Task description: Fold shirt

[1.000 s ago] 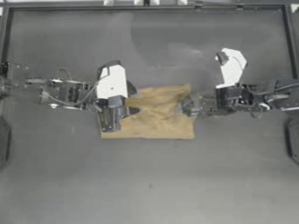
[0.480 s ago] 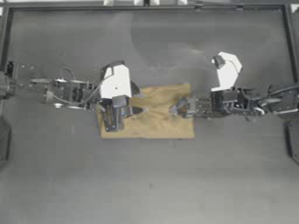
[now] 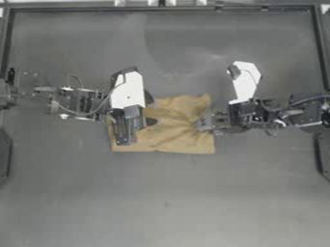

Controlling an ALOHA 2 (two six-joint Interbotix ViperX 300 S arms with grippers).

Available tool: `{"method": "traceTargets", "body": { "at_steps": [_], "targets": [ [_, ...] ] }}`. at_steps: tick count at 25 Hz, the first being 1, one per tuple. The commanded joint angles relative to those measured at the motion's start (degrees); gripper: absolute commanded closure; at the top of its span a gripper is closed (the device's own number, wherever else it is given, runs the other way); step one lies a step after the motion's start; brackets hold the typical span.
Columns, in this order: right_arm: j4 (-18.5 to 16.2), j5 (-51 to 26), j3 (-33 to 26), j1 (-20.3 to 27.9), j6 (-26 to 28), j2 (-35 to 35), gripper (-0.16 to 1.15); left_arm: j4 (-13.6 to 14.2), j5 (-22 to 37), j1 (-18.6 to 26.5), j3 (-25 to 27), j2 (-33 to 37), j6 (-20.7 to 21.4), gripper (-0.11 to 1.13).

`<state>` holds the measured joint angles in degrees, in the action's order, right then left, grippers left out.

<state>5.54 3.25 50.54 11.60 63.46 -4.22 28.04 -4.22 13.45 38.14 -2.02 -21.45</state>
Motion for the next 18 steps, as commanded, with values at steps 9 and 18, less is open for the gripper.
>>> {"method": "traceTargets", "body": {
  "at_steps": [9,18],
  "targets": [
    [-3.2,-4.8,-3.1,-1.1,-0.3,0.4,0.94,0.1,-0.9,-1.6,-4.1,-6.5,0.0,0.24],
    [-3.2,-4.9,-3.1,-1.8,-0.4,1.1,0.94,1.8,-0.4,-1.6,-6.5,-12.0,0.0,0.42]
  ]
}}
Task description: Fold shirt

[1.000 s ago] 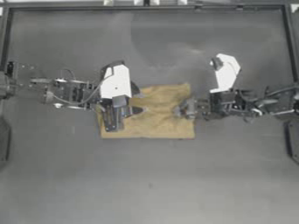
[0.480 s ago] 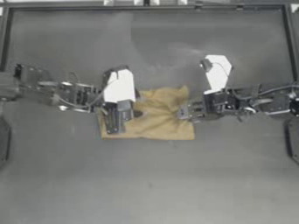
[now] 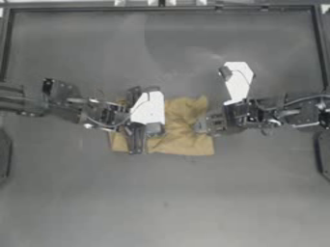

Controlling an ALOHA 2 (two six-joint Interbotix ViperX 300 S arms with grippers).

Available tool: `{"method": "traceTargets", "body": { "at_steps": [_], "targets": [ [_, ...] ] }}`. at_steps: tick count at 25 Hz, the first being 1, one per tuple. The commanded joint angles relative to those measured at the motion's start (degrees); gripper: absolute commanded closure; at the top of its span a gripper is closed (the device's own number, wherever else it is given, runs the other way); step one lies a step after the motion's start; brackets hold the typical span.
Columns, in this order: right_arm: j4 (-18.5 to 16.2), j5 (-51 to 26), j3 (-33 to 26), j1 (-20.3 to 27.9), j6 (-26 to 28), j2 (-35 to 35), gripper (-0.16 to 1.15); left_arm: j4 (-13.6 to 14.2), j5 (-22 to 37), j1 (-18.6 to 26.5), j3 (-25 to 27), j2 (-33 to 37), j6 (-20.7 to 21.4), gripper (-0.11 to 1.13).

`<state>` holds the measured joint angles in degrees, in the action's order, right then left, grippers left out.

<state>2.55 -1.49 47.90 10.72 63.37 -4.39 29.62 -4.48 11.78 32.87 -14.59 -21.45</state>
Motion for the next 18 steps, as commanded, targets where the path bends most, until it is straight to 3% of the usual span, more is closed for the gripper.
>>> {"method": "traceTargets", "body": {
  "at_steps": [1,4,11,18],
  "targets": [
    [-0.2,-0.3,-0.6,-0.9,-0.4,1.7,0.94,0.3,-0.2,0.1,-1.2,0.1,0.0,0.42],
    [-0.9,-1.8,-1.7,-1.1,-0.4,3.7,0.94,0.3,-0.2,0.1,-1.3,-0.9,-0.1,0.42],
    [-3.7,-15.2,-6.5,-1.5,-0.5,9.8,0.94,0.1,-0.7,0.0,-3.1,-2.6,-0.1,0.42],
    [-4.9,-16.1,-7.8,0.4,-0.5,12.3,0.94,0.0,-0.7,-1.1,-6.5,-5.3,-0.2,0.42]
  ]
}}
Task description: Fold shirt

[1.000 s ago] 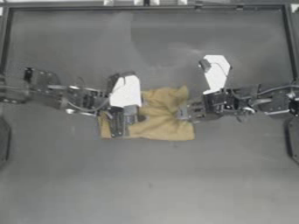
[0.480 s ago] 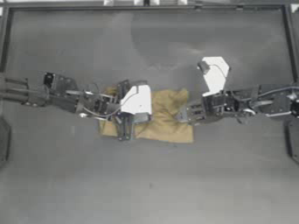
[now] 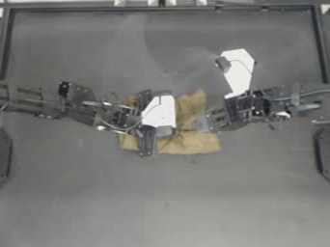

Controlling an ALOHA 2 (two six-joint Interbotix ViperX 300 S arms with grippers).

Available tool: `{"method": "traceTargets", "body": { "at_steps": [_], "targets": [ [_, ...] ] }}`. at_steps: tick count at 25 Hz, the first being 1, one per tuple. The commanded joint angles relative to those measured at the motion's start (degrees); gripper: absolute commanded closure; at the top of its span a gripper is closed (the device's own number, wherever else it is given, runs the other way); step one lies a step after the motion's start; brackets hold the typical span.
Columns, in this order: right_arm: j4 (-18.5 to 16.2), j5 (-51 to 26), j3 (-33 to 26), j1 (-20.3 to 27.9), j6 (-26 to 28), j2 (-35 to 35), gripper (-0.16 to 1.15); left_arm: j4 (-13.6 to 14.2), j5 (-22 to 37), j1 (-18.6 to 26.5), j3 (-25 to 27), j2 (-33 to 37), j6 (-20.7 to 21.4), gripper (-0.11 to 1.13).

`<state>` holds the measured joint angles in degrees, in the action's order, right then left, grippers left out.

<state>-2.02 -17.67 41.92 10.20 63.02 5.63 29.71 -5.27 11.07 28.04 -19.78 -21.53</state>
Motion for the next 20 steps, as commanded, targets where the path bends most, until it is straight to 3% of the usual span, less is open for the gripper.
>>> {"method": "traceTargets", "body": {
  "at_steps": [1,11,20],
  "targets": [
    [-0.3,0.0,-2.1,1.2,-0.3,2.4,0.94,-0.2,0.1,-0.4,-2.1,-0.4,-0.1,0.42],
    [-1.9,-1.5,-3.0,2.0,-0.4,2.6,0.94,-0.2,0.1,-0.5,-4.4,-0.2,-0.3,0.39],
    [-2.1,-1.8,-0.4,2.0,-0.4,4.7,0.94,0.0,1.1,0.5,-0.5,10.2,-0.2,0.03]
  ]
}}
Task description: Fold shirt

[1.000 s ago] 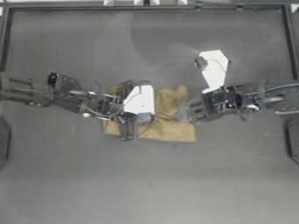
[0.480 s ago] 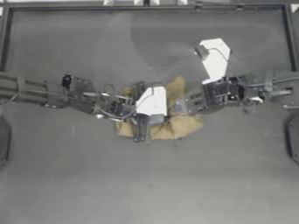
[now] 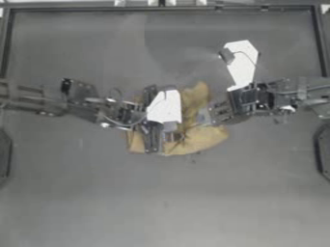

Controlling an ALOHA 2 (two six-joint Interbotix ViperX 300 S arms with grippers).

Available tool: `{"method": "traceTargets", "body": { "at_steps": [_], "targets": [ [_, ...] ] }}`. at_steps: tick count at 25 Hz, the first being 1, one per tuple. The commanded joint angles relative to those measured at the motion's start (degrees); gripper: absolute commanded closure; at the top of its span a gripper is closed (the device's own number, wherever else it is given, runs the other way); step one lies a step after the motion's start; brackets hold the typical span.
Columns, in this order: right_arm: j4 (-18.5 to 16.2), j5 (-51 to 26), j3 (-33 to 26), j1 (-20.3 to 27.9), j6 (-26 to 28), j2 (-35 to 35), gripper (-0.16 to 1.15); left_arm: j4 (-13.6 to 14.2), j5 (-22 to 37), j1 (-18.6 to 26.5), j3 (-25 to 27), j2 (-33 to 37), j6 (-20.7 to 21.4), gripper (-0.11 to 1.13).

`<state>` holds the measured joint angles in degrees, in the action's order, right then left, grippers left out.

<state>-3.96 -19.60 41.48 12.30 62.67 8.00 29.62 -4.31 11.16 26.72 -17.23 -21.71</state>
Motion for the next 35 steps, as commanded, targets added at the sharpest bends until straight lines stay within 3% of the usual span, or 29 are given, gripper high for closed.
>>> {"method": "traceTargets", "body": {
  "at_steps": [1,8,17,23,28,35],
  "targets": [
    [-0.2,0.2,0.2,-0.1,-0.1,2.4,0.94,0.1,0.1,0.6,1.6,8.8,0.0,0.01],
    [-0.3,0.4,0.9,-0.2,-0.2,2.4,0.94,-0.1,0.1,2.4,8.1,14.6,-0.1,0.00],
    [-0.2,0.2,0.4,-0.4,-0.3,2.5,0.94,-0.7,-0.8,3.5,14.2,13.7,-0.3,0.01],
    [-0.3,-1.1,-2.0,-0.4,-0.3,2.5,0.94,-1.0,-3.9,3.5,12.7,8.4,-0.4,0.01],
    [-0.5,-7.1,-6.0,-0.4,-0.4,2.5,0.94,-1.3,-6.1,3.3,10.1,3.9,-0.3,0.01],
    [-0.6,-8.6,-9.5,0.5,-0.1,0.7,0.94,-1.1,-6.6,2.9,6.8,1.8,-0.3,0.01]
  ]
}}
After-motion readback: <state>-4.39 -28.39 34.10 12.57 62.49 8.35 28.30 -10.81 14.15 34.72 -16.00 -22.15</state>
